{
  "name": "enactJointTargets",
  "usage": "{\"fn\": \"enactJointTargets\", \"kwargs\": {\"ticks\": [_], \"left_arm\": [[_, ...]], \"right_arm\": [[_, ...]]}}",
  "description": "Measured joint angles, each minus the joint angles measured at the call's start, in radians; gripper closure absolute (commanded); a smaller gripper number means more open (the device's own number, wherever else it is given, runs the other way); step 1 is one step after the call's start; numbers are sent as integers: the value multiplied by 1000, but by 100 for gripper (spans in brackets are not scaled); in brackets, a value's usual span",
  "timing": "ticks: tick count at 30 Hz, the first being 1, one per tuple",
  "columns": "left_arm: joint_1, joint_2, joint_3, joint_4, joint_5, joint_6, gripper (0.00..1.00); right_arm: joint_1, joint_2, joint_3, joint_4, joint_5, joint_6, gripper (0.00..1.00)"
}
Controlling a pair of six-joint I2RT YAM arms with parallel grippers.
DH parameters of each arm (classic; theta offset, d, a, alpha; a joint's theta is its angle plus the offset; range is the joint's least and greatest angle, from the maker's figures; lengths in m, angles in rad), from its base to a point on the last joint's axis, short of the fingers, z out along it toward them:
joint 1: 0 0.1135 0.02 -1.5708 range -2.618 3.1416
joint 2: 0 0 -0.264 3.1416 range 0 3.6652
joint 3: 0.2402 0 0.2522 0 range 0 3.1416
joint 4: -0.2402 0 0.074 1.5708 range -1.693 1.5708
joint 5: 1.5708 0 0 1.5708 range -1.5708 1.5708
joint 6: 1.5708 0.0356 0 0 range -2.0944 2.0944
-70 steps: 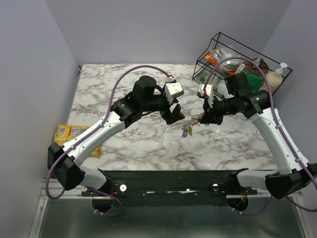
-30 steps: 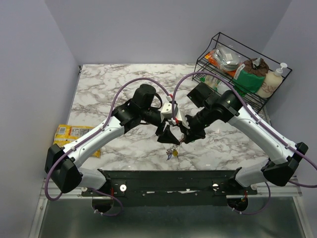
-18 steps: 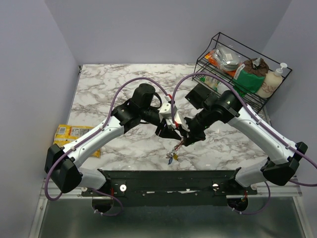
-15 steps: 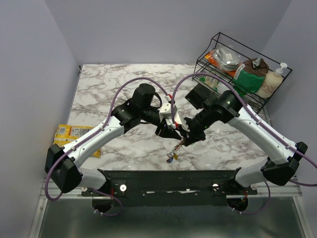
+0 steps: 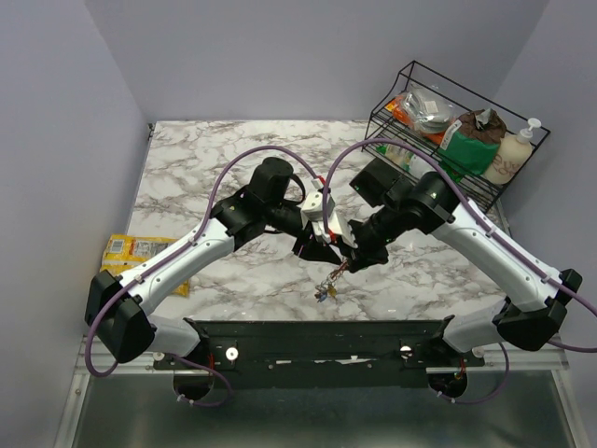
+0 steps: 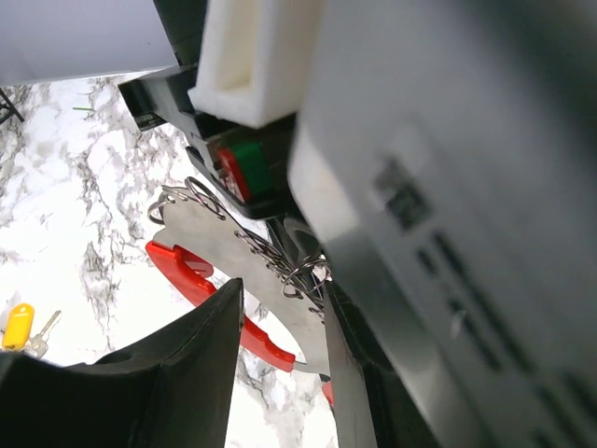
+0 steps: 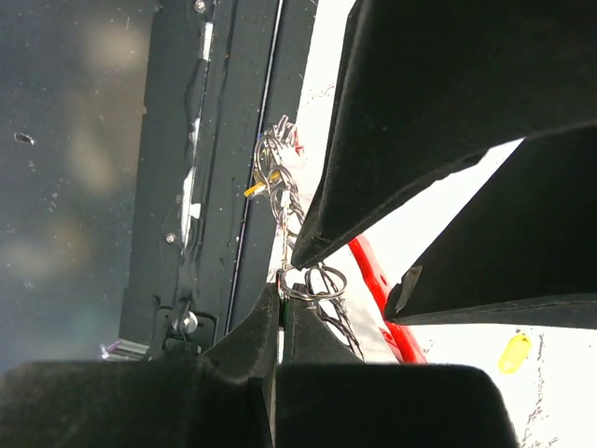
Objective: Remove the keys from the keyring
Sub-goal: Remove the key from the keyring.
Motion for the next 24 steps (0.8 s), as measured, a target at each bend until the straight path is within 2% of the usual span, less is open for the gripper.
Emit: {"fn": "enactJointTargets", "kwargs": {"ticks": [9,13,14,17,24], "left_arm": [[0,3,0,24,-2,-40,56],[0,4,-11,71,3,-91,47],[0,4,-16,90,7,-112,41],[0,4,-40,173,26,-197,36],[-2,3,-52,275,111,-309,35]], "right_arm": [[-5,-8,0,8,16,21,99],[-9,-15,0,16,29,31,99],[-9,-18,-1,20,29,31,99],[-12,-36,-19,42,20,27,99],[-46,-93,-53,40,-3,3,99]]}}
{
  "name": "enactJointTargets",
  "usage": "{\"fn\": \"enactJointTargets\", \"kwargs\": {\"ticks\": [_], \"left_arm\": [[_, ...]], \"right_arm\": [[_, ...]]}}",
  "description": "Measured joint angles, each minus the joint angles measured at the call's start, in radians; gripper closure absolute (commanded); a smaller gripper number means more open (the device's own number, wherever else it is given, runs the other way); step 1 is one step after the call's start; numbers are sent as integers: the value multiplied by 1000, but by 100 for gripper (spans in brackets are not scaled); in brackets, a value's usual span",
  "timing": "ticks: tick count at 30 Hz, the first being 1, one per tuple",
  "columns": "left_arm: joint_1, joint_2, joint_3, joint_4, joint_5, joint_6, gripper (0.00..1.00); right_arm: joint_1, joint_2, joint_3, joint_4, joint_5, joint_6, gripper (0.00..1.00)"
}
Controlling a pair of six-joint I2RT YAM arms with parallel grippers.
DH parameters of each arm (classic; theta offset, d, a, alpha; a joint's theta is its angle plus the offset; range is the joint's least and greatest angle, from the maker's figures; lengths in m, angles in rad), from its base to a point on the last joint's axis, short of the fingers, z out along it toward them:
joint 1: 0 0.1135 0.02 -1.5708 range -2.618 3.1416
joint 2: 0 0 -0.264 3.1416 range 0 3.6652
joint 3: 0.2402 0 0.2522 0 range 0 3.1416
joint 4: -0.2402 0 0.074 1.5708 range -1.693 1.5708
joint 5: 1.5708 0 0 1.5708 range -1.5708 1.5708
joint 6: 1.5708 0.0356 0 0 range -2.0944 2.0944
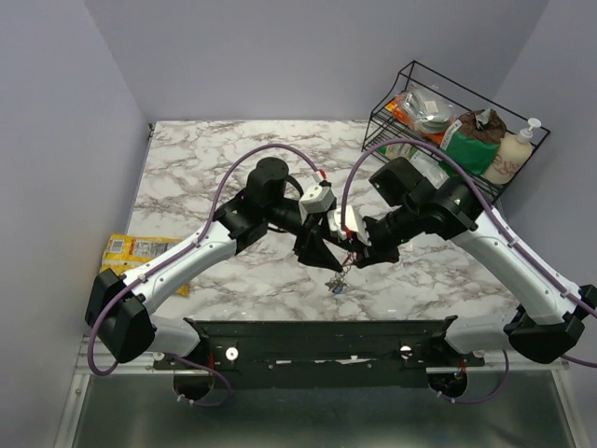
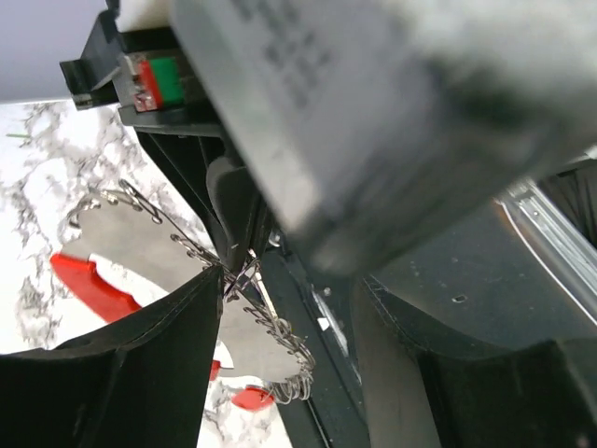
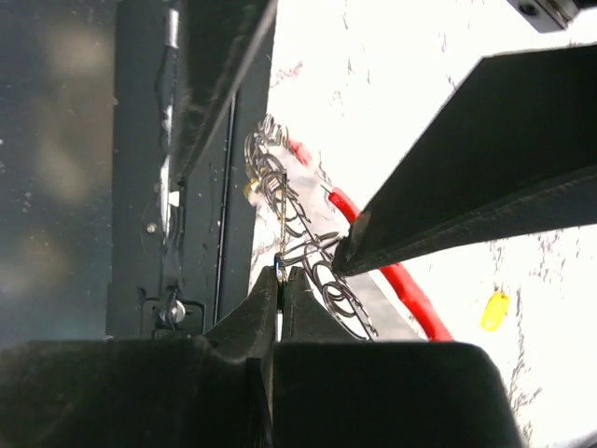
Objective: Remove the keys from the keyring
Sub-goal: Remove the key from the keyring.
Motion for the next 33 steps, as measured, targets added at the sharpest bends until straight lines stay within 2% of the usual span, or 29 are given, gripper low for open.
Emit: {"fn": "enactJointTargets", "kwargs": {"ticks": [9,19,28,33], "left_arm": [[-1,0,0,76,37,-80,36],[-2,0,0,92,31,-82,32],[-2,0,0,85,29,-78,50],[-2,0,-7,136,30,-124,51]], "right_arm": [[0,-13,0,2,-68,-36,99],[0,-11,44,0,-113,-52,99],[0,-18,34,3,-109,-48,99],[-4,-31,9,3,-81,-32,99]]}}
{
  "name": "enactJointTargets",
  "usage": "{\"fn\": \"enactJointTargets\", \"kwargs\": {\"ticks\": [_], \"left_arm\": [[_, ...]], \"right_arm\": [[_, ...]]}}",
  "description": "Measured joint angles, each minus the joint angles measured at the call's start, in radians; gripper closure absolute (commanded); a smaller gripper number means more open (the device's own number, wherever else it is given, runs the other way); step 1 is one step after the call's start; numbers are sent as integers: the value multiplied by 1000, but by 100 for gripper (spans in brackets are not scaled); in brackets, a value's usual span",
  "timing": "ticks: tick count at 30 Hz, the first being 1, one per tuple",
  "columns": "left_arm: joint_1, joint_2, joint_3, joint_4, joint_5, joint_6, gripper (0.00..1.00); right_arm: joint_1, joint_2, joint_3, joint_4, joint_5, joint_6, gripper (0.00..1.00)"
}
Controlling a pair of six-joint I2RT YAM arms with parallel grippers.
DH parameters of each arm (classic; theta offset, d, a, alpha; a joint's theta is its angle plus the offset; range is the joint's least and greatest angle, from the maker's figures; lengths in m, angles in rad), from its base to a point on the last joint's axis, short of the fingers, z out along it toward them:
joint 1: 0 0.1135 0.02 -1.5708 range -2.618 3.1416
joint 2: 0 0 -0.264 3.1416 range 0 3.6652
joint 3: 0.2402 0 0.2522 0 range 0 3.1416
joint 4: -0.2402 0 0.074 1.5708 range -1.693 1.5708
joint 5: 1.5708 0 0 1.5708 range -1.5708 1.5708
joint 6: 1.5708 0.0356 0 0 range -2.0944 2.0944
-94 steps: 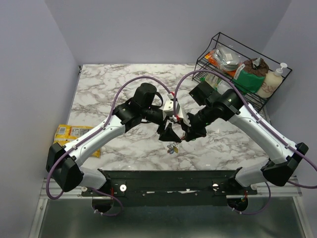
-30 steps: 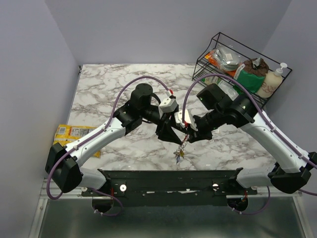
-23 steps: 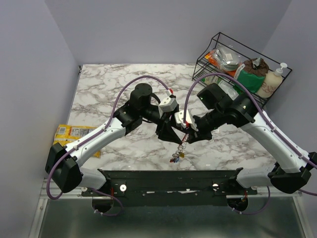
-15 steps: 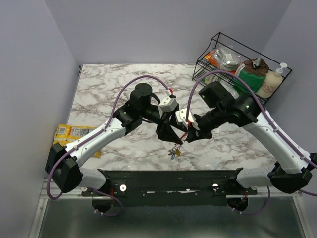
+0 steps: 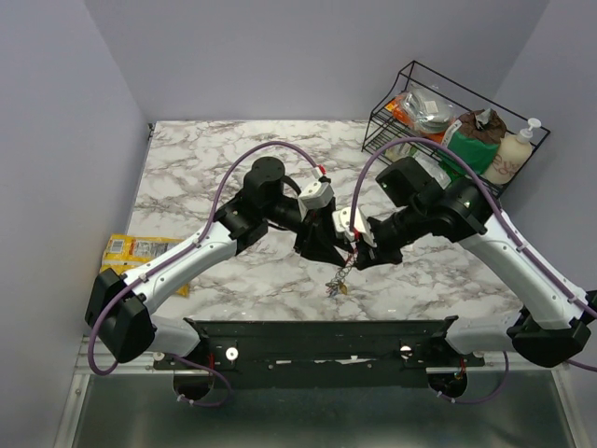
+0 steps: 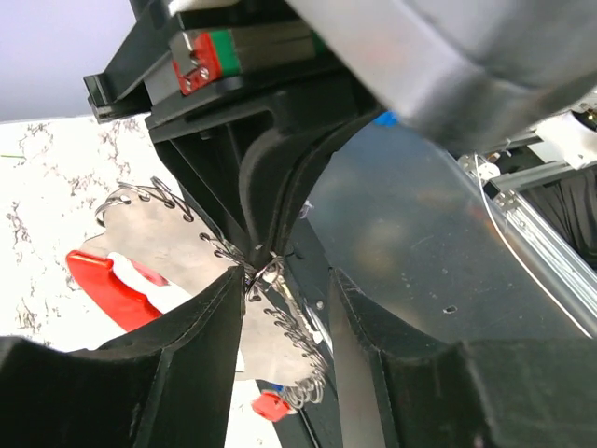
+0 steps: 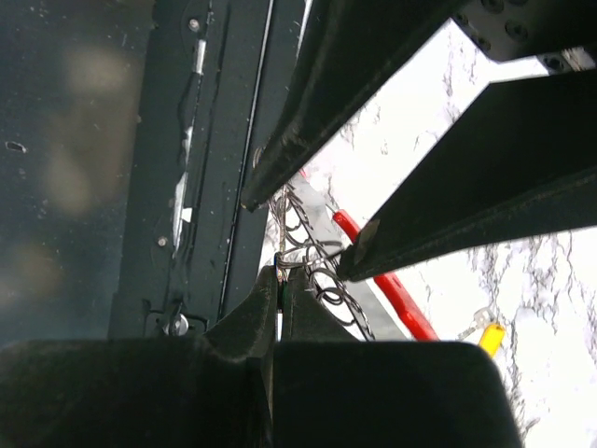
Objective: Remove the keys from the keyring
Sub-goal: Remove the key from the keyring.
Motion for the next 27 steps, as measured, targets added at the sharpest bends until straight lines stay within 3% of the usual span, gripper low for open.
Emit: {"fn": "enactJointTargets", "kwargs": {"ticks": [18,27], "left_arm": [[0,0,-43,127,0,-82,50],[-7,0,-48,107,-42,-59,58]], "right_arm": [[-47,-8,10,11,36,69,99],[-61,-4,26,31,41,87,99]]}}
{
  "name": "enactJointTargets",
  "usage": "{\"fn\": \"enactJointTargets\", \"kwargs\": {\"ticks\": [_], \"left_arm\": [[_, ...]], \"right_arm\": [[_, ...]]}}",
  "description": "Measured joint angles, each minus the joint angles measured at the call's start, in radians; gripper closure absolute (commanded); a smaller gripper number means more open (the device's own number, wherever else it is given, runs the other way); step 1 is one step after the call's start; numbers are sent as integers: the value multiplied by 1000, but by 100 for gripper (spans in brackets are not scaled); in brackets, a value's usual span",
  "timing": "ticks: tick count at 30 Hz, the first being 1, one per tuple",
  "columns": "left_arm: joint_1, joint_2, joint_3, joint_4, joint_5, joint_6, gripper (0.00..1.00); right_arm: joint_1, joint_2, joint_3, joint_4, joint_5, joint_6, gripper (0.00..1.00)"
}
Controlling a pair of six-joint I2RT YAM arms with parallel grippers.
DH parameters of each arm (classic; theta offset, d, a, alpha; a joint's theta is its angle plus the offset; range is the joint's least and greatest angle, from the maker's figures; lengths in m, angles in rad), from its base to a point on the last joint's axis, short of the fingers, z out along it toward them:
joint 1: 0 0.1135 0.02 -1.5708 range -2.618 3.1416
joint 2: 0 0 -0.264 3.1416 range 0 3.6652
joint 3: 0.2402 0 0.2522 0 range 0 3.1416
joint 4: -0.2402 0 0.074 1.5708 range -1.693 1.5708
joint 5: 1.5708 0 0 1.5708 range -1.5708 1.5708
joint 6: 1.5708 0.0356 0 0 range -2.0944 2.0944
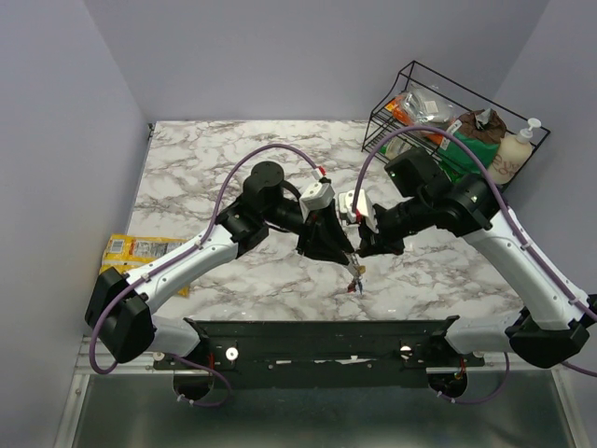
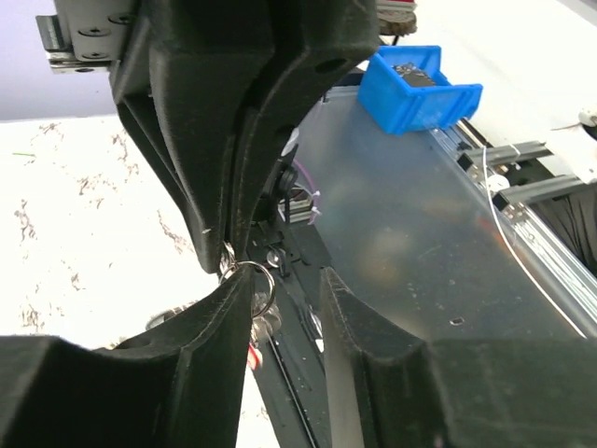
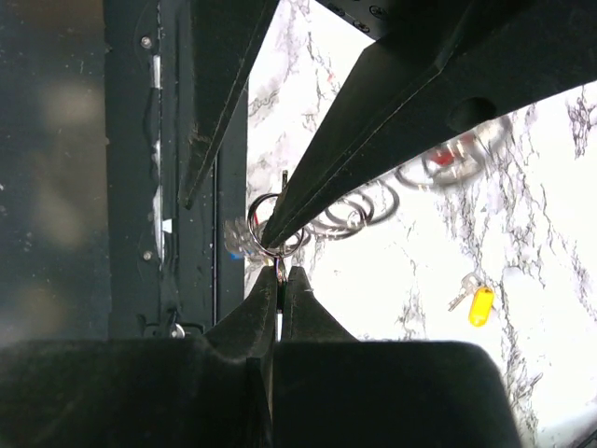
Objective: Remove the keys from the keyring
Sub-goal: Remove the key from the keyring.
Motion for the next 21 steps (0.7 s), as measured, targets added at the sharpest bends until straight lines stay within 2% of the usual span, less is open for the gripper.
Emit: {"fn": "enactJointTargets", "kwargs": {"ticks": [5,13,17,19,21], "left_arm": [[0,0,10,-43,-39,26,59],[-7,0,35,-126,-101,92,68],[-13,0,56,-180,-133,140,82],[-14,0,68,-209,-148,168,86],[-17,-1,74,-233,-161,193,96]], "right_arm": [[-4,4,0,1,13,3,99],[-7,4,0,2,34,7,99],[-11,2,0,7,38,7,99],[-13,0,1,8,40,7,99],[-13,-3,1,7,46,5,99]]}}
